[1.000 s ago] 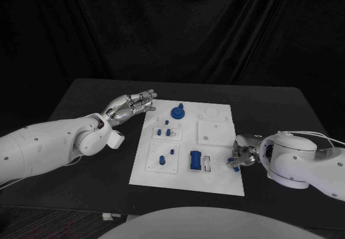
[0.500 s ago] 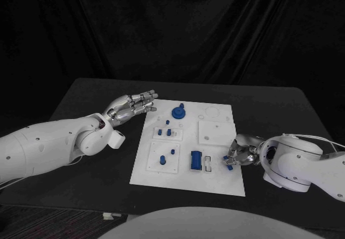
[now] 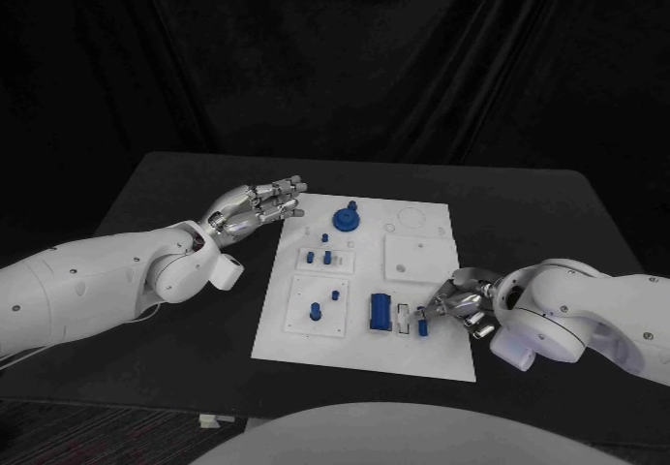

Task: Assemble the parts on the task board

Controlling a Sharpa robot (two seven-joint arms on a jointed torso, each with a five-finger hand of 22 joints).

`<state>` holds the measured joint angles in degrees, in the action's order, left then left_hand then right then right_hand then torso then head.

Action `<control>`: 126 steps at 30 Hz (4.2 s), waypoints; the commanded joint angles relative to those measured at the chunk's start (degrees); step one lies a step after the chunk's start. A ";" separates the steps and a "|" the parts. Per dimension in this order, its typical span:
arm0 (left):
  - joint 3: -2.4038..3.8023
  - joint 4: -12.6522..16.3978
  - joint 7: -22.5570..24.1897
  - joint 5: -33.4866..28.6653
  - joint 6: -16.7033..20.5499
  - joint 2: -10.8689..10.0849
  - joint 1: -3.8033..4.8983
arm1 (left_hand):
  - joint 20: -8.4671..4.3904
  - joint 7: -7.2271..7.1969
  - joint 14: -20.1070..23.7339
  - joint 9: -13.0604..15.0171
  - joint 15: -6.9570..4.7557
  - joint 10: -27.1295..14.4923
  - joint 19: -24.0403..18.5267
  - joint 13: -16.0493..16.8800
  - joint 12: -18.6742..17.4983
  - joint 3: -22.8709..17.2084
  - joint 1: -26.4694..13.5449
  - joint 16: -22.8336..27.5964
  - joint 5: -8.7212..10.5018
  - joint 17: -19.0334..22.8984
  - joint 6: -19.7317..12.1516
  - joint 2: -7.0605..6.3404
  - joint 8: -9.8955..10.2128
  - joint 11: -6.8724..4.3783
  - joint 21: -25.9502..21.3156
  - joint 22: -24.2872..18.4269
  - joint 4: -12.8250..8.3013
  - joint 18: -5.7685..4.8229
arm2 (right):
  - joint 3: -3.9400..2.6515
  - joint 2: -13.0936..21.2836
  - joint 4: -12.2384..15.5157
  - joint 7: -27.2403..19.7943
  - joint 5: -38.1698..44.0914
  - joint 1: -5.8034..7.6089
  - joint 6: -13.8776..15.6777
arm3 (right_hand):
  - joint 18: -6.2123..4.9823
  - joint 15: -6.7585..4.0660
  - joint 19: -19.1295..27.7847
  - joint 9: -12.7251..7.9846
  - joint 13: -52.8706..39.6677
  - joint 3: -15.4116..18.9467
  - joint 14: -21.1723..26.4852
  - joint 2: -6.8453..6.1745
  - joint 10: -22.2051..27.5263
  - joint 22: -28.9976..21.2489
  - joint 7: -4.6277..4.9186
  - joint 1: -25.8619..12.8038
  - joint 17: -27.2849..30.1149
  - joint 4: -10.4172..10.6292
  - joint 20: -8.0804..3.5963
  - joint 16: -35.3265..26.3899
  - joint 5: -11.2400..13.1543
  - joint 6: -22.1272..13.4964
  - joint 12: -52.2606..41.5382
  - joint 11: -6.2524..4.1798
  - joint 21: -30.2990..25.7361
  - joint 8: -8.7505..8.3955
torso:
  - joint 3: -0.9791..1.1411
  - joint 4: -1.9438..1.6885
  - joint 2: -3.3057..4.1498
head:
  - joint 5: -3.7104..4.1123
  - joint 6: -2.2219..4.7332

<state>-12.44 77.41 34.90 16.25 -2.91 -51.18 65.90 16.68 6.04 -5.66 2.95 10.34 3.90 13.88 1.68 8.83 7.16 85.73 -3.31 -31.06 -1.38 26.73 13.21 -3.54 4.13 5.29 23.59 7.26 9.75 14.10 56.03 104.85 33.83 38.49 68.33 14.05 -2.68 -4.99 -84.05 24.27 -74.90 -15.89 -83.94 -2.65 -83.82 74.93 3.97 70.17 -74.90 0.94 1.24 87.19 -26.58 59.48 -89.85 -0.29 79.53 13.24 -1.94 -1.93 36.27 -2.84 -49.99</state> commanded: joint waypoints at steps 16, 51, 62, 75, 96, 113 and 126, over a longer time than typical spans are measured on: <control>0.06 0.20 0.37 -0.39 -0.79 0.25 -0.07 | 0.02 0.09 -0.06 0.08 -0.04 0.17 0.43 0.09 0.42 -0.39 0.25 -0.24 -0.42 -0.05 0.41 0.30 -0.32 0.41 0.13 -0.11 -0.03 -0.44 | 0.05 -2.78 -2.24 1.07 -8.18 -0.01 5.00 | -0.78 0.25 0.92 -0.99 -15.10 -2.99 -4.94 0.31 -6.18 10.38 -0.11 -3.40 -9.16 -2.36 0.52 0.05 1.78 0.52 -0.15 0.09 -4.35 -0.67 | 0.04 0.13 0.09 | -0.05 -0.01; 0.06 -0.32 0.05 -0.39 -1.52 0.63 -0.10 | 0.02 0.19 -0.01 0.11 -0.07 0.17 0.41 0.08 0.42 -0.76 0.28 -0.22 -0.49 -0.04 0.74 0.41 -0.38 0.53 0.09 -0.29 -0.28 -0.46 | 0.07 -4.80 -3.31 2.81 -8.06 -0.80 -0.42 | -1.15 1.51 1.65 -3.28 -15.10 5.16 -4.86 -0.50 -6.18 9.85 0.71 -7.28 -9.00 2.17 1.60 0.02 16.87 -1.68 -0.15 0.51 -6.79 -1.94 | 0.05 0.12 -0.03 | -0.10 -0.01; 0.06 -0.38 -0.04 -0.39 -1.68 0.62 -0.14 | 0.02 0.23 0.02 0.13 -0.06 0.15 0.38 0.07 0.40 -0.88 0.27 -0.21 -0.49 -0.03 0.94 0.45 -0.43 0.57 0.07 -0.39 -0.35 -0.46 | 0.07 -4.61 -3.41 1.54 -6.92 -0.83 -0.46 | -1.33 1.73 1.94 -3.63 -15.10 11.25 -4.82 -1.46 -6.18 9.67 0.92 -9.59 -8.91 6.47 1.90 0.00 23.67 -3.63 -0.15 0.84 -7.74 -0.97 | 0.06 0.17 -0.02 | -0.21 -0.01; 0.06 -0.49 -0.32 -0.39 -1.86 0.52 -0.22 | 0.02 0.27 0.01 0.16 -0.05 0.15 0.40 0.07 0.40 -1.01 0.27 -0.22 -0.50 -0.03 1.19 0.50 -0.48 0.61 0.07 -0.40 -0.43 -0.47 | 0.06 -3.66 -2.82 -1.05 -6.11 -0.82 2.48 | -1.35 1.49 1.90 -2.84 -15.10 16.73 -4.86 -0.10 -6.18 9.71 0.52 -10.61 -9.15 10.64 1.68 0.12 23.69 -3.32 -0.15 0.44 -7.88 1.77 | 0.05 0.17 0.01 | -0.50 -0.01; 0.06 -0.54 -0.71 -0.39 -2.01 0.52 -0.28 | 0.01 0.67 -0.03 0.39 -0.18 0.41 0.48 0.14 0.81 -1.81 0.05 -0.27 -0.53 -0.05 3.16 0.66 -0.99 1.10 0.04 -0.66 -0.79 -0.50 | 0.01 -2.18 -1.04 -1.28 -6.05 -0.71 3.18 | -1.31 0.80 1.74 0.25 -15.10 20.47 -4.97 2.29 -6.18 9.79 -0.39 -8.83 -9.68 12.62 1.04 0.38 23.48 -3.66 -0.15 -0.37 -7.76 7.67 | 0.01 0.13 0.00 | -0.66 -0.01; 0.06 -0.50 -0.87 -0.39 -2.03 0.64 -0.29 | 0.01 0.85 -0.08 0.48 -0.29 0.59 0.56 0.17 1.05 -2.18 -0.07 -0.32 -0.55 -0.06 4.07 0.63 -1.25 1.34 0.05 -0.76 -0.98 -0.50 | -0.03 -1.82 -0.11 -2.46 -6.05 0.02 4.36 | -1.29 0.74 1.68 1.12 -15.10 21.26 -4.99 3.24 -6.18 9.81 -0.47 -8.34 -9.75 13.01 0.96 0.42 23.41 -4.46 -0.15 -0.44 -7.68 9.13 | 0.06 0.10 0.05 | -0.68 -0.01; 0.06 -0.53 -1.02 -0.39 -2.08 0.70 -0.30 | 0.01 0.98 -0.11 0.53 -0.36 0.71 0.62 0.19 1.20 -2.41 -0.15 -0.34 -0.56 -0.07 4.55 0.63 -1.40 1.49 0.06 -0.79 -1.08 -0.50 | -0.03 -1.73 0.05 -1.11 -4.27 0.25 4.09 | -1.32 0.19 1.59 5.05 -15.10 22.15 -5.06 4.97 -6.18 9.83 -1.44 -4.88 -10.08 11.46 0.51 0.58 15.67 -4.32 -0.15 -1.13 -7.64 15.26 | 0.04 0.07 0.03 | -0.46 -0.01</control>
<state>-12.43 76.78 33.34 16.25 -4.38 -50.61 65.66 16.68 7.07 -5.66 3.42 10.34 4.66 14.30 1.81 9.75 5.10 85.95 -3.31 -31.29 -1.37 30.82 13.43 -4.72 5.30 5.29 22.84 6.16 9.74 14.08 54.23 104.70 32.09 32.68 68.50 17.91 -3.58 -4.52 -82.42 28.97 -74.95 6.33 -84.03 2.47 -84.12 74.92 2.87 64.71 -74.90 12.74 2.03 87.41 -9.98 55.25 -89.85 -1.06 71.88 28.01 -1.91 -1.82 36.29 -3.36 -49.99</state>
